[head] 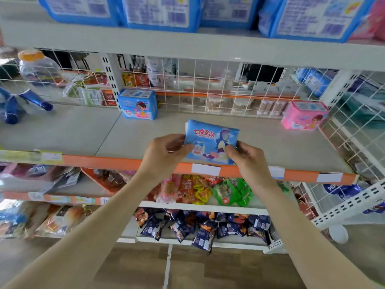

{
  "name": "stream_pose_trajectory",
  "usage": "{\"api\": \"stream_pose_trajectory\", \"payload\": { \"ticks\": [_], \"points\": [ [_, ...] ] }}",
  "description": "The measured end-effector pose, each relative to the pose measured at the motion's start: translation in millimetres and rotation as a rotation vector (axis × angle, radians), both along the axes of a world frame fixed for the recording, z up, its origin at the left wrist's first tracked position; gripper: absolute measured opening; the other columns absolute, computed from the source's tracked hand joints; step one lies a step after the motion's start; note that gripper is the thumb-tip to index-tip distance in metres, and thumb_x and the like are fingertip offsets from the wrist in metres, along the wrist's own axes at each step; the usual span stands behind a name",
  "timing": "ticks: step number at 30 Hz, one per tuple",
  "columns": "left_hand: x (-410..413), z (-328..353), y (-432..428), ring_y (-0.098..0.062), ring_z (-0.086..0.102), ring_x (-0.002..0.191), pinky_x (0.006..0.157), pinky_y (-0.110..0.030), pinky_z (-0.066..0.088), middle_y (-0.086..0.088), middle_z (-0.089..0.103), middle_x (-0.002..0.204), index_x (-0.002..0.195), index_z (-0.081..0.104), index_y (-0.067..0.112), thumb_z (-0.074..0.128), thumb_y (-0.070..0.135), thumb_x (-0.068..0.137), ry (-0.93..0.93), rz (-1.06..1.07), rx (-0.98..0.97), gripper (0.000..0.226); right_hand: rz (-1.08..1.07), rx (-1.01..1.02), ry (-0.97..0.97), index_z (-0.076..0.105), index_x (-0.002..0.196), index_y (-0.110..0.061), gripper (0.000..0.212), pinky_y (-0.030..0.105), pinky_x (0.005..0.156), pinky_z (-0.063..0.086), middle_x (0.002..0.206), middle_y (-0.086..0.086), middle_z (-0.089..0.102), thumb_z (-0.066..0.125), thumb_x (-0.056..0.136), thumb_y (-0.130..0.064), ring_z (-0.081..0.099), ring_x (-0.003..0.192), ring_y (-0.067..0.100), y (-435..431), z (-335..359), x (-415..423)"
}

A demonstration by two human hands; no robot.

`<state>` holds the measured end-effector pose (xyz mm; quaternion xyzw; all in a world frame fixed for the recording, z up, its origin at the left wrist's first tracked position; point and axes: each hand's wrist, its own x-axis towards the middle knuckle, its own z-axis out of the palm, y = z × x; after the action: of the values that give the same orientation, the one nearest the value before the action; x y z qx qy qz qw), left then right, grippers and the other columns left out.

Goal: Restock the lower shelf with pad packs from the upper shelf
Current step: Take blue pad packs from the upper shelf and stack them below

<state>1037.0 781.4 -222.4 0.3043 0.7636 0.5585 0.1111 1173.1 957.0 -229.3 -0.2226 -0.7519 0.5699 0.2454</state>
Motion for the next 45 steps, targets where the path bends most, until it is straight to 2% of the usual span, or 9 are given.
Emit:
{"api": "stream_pose_trajectory", "payload": {
  "ticks": [3, 7, 10, 15, 21, 29, 32, 40, 45],
  "points": [
    [-15.1, -4.6, -10.4, -0.002, 0.07, 0.09, 0.076, -0.017, 0.055, 0.003, 0.075, 0.104, 0.12, 0.072, 0.015, 0.072, 0.029, 0.09, -0.005, -0.017, -0.035, 0.033, -0.023, 0.017, -0.049, 0.074, 0.089, -0.026, 0.017, 0.032, 0.069, 0.04, 0.091, 0.01, 0.075, 0.061, 0.098, -0.027, 0.063, 0.077, 0.024, -12.9, -0.1, -11.8],
    [-30.4, -9.6, -16.9, 0.007, 0.069, 0.083, 0.073, -0.011, 0.052, 0.012, 0.074, 0.094, 0.108, 0.074, 0.02, 0.076, 0.022, 0.087, -0.029, -0.068, 0.0, 0.021, -0.059, 0.018, -0.081, 0.074, 0.099, -0.014, 0.014, 0.033, 0.075, 0.048, 0.092, 0.003, 0.076, 0.063, 0.097, -0.02, 0.068, 0.082, 0.015, -23.0, 1.3, -16.6],
    [-39.2, -16.4, -12.3, -0.001, 0.07, 0.093, 0.082, -0.021, 0.056, 0.011, 0.074, 0.098, 0.101, 0.07, 0.024, 0.082, 0.014, 0.081, -0.053, -0.089, 0.04, 0.025, -0.049, 0.066, -0.054, 0.073, 0.107, -0.012, 0.016, 0.032, 0.085, 0.054, 0.102, 0.001, 0.077, 0.064, 0.094, -0.01, 0.071, 0.098, 0.013, -23.0, 4.4, -11.4],
    [-35.0, -22.9, 14.1, -0.011, 0.069, 0.108, 0.089, -0.027, 0.058, 0.005, 0.072, 0.112, 0.105, 0.06, 0.031, 0.077, 0.002, 0.082, -0.102, -0.127, 0.136, 0.041, -0.07, 0.117, 0.012, 0.069, 0.121, -0.006, 0.032, 0.014, 0.078, 0.05, 0.109, -0.006, 0.074, 0.064, 0.09, 0.002, 0.067, 0.098, -0.004, -6.0, 0.1, -6.9],
    [-41.0, -32.2, 61.2, -0.013, 0.071, 0.106, 0.086, -0.033, 0.06, 0.004, 0.072, 0.112, 0.102, 0.055, 0.033, 0.076, 0.004, 0.083, -0.156, -0.064, 0.128, 0.041, -0.026, 0.111, 0.04, 0.062, 0.131, -0.003, 0.042, 0.016, 0.081, 0.054, 0.122, 0.003, 0.07, 0.066, 0.09, 0.002, 0.067, 0.1, -0.003, 48.0, -18.1, -26.6],
    [-50.0, -42.1, 151.8, -0.007, 0.072, 0.098, 0.081, -0.026, 0.06, 0.005, 0.074, 0.113, 0.125, 0.063, 0.023, 0.075, 0.009, 0.085, -0.096, 0.012, -0.041, 0.044, 0.098, 0.118, -0.046, 0.069, 0.116, -0.011, 0.027, 0.012, 0.079, 0.049, 0.109, -0.003, 0.074, 0.067, 0.09, -0.004, 0.067, 0.092, -0.006, 150.9, -41.2, -64.0],
    [-59.0, -48.6, 181.3, -0.009, 0.072, 0.099, 0.085, -0.033, 0.06, 0.004, 0.073, 0.113, 0.125, 0.063, 0.021, 0.073, 0.007, 0.086, -0.083, 0.065, -0.114, 0.042, 0.112, 0.088, -0.063, 0.07, 0.114, -0.013, 0.024, 0.015, 0.079, 0.05, 0.108, -0.004, 0.074, 0.067, 0.091, -0.009, 0.069, 0.094, 0.0, 178.6, -51.2, -77.0],
    [-100.5, -77.2, 190.9, -0.017, 0.07, 0.107, 0.087, -0.041, 0.06, 0.0, 0.071, 0.122, 0.13, 0.057, 0.016, 0.073, 0.018, 0.09, 0.033, 0.162, -0.266, 0.044, 0.151, 0.193, -0.106, 0.072, 0.113, -0.012, 0.021, 0.009, 0.072, 0.048, 0.099, -0.008, 0.073, 0.065, 0.093, -0.009, 0.064, 0.078, -0.015, 192.4, -75.4, -128.4],
    [-142.8, -95.8, 179.5, -0.006, 0.069, 0.094, 0.071, -0.019, 0.055, 0.011, 0.071, 0.106, 0.128, 0.06, 0.015, 0.077, 0.016, 0.086, 0.085, 0.143, -0.272, 0.046, 0.135, 0.284, -0.14, 0.072, 0.11, -0.008, 0.018, 0.013, 0.076, 0.048, 0.098, -0.004, 0.073, 0.065, 0.093, -0.01, 0.066, 0.09, 0.004, 184.8, -94.1, -170.0]
  ]
}}
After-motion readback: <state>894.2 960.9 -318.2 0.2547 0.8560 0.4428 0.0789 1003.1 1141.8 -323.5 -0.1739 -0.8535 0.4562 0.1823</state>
